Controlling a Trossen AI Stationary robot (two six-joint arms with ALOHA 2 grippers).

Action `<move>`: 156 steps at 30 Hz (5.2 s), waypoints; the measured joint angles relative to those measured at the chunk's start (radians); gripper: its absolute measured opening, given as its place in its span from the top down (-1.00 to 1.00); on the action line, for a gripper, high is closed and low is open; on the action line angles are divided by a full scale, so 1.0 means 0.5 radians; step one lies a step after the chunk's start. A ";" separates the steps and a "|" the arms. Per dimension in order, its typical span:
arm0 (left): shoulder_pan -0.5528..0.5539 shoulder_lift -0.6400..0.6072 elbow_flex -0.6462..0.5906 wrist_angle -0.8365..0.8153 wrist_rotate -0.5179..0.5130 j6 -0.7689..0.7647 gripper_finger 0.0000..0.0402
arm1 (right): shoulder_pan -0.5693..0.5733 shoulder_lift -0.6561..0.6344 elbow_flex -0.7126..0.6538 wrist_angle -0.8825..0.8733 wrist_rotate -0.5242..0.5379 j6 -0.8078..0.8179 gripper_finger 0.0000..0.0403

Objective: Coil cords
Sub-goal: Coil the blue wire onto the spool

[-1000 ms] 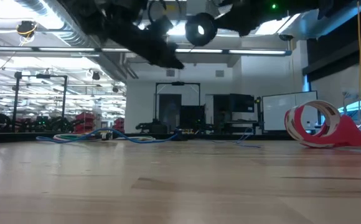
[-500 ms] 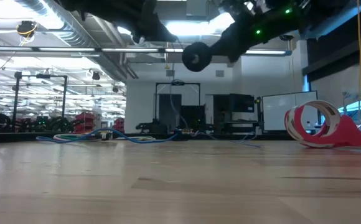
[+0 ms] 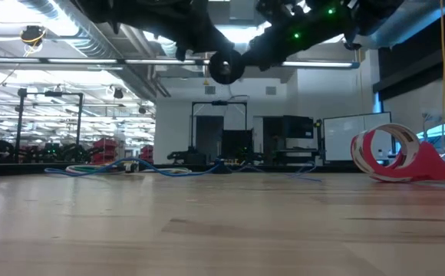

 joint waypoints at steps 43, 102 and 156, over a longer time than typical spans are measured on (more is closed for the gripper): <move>0.015 0.263 0.008 0.077 -0.058 0.262 0.99 | 0.103 -0.337 0.001 0.380 -0.352 0.287 0.99; 0.076 0.468 0.003 -0.122 -0.052 0.124 0.27 | 0.042 -0.341 0.006 -0.638 0.214 0.085 0.99; 0.292 1.061 0.164 -0.490 0.128 -0.055 0.98 | 0.040 -0.656 0.016 -0.621 0.265 0.056 0.99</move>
